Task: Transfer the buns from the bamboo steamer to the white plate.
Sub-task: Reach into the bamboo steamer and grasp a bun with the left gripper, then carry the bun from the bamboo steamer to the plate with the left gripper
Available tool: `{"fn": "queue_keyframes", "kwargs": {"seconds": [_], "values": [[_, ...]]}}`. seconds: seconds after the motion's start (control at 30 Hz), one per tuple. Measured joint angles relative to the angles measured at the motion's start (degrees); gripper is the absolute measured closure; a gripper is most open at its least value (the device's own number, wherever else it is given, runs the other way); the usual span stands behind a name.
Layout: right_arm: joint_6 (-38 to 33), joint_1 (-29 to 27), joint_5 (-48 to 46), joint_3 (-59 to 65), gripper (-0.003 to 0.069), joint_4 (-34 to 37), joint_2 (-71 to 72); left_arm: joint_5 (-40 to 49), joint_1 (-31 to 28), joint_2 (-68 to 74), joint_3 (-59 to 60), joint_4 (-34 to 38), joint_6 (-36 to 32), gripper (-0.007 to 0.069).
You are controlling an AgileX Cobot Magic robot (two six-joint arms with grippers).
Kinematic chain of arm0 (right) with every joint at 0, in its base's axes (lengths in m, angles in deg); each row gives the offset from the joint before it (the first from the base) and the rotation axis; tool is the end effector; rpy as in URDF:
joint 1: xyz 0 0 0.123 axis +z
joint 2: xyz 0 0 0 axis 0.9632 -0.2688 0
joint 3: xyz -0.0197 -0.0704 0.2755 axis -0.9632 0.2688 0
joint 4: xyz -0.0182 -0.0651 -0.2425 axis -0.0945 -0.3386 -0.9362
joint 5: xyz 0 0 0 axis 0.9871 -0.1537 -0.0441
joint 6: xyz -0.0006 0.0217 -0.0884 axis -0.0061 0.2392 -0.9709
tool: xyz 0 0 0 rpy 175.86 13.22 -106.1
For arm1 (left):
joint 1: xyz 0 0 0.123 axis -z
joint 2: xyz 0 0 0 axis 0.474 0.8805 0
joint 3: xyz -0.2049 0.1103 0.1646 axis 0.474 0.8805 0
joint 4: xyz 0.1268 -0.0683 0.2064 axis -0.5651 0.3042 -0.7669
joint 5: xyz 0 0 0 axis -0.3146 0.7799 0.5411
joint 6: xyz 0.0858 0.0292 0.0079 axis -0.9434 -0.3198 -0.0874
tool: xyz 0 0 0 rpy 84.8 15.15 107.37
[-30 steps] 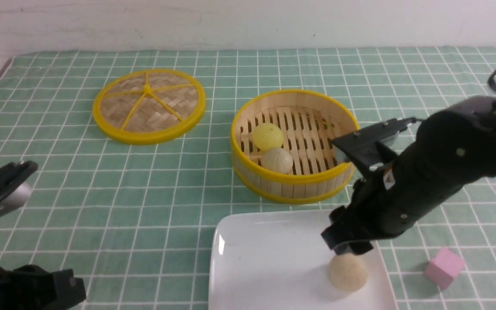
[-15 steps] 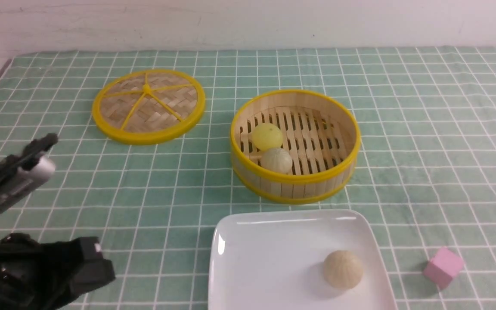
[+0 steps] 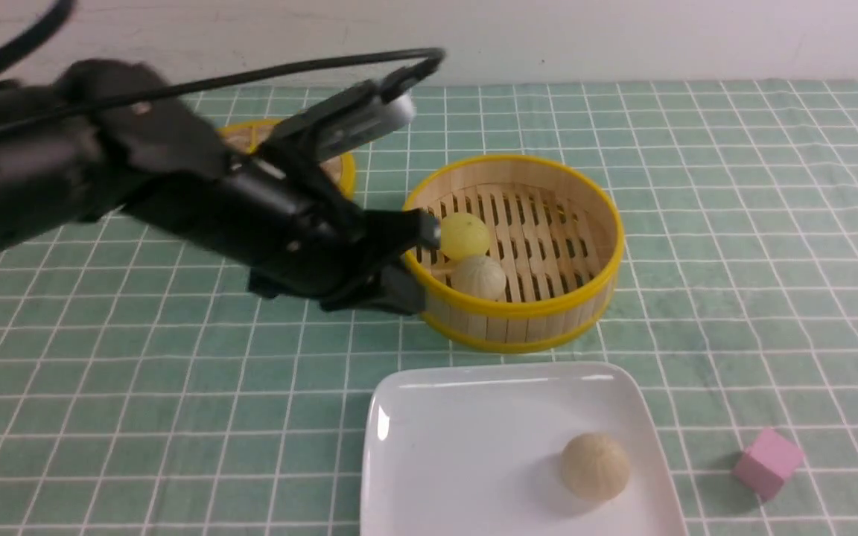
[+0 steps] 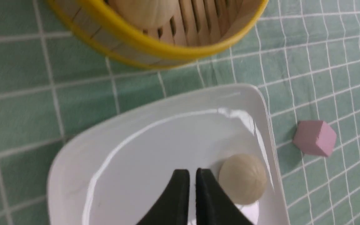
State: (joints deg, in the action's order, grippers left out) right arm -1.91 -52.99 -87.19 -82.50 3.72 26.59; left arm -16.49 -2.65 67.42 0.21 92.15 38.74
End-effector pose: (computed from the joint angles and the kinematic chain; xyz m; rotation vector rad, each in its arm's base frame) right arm 0.1088 0.0381 0.2779 -0.3964 2.4939 0.1068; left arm 0.3054 -0.1860 0.2775 0.2148 2.6313 -0.8288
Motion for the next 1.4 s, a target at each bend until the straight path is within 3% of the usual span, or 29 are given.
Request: {"fn": "queue_keyframes", "kwargs": {"seconds": [0.27,0.47,0.7,0.77,0.87,0.93,1.2,1.4], "values": [[0.0,0.0,1.8,0.0,0.0659,0.0,0.0,7.7,4.6,19.7,-25.4,-19.1,14.9,0.0295],[0.0,0.0,1.9,0.0,0.0657,0.0,0.0,9.7,6.9,25.4,-34.4,-26.8,15.9,0.0272],[0.0,0.0,1.9,0.0,0.0655,0.0,0.0,9.1,8.6,28.7,-35.8,-28.3,15.9,0.0344],[0.0,0.0,1.9,0.0,0.0653,0.0,0.0,9.1,8.6,29.7,-35.8,-28.7,16.1,0.0394],[0.0,0.0,1.9,0.0,0.0648,0.1,0.0,9.2,8.6,30.2,-35.8,-29.2,17.2,0.0545],[0.0,0.0,1.9,0.0,0.0646,0.1,0.0,9.4,8.6,29.4,-35.9,-29.2,17.3,0.0594],[0.0,0.0,1.7,0.1,0.0642,0.2,0.0,14.6,8.6,18.4,-38.3,-30.2,16.8,0.0606],[0.0,0.0,1.5,0.1,0.0636,0.2,0.0,24.7,8.6,4.2,-36.4,-32.1,13.3,0.0606]]}}
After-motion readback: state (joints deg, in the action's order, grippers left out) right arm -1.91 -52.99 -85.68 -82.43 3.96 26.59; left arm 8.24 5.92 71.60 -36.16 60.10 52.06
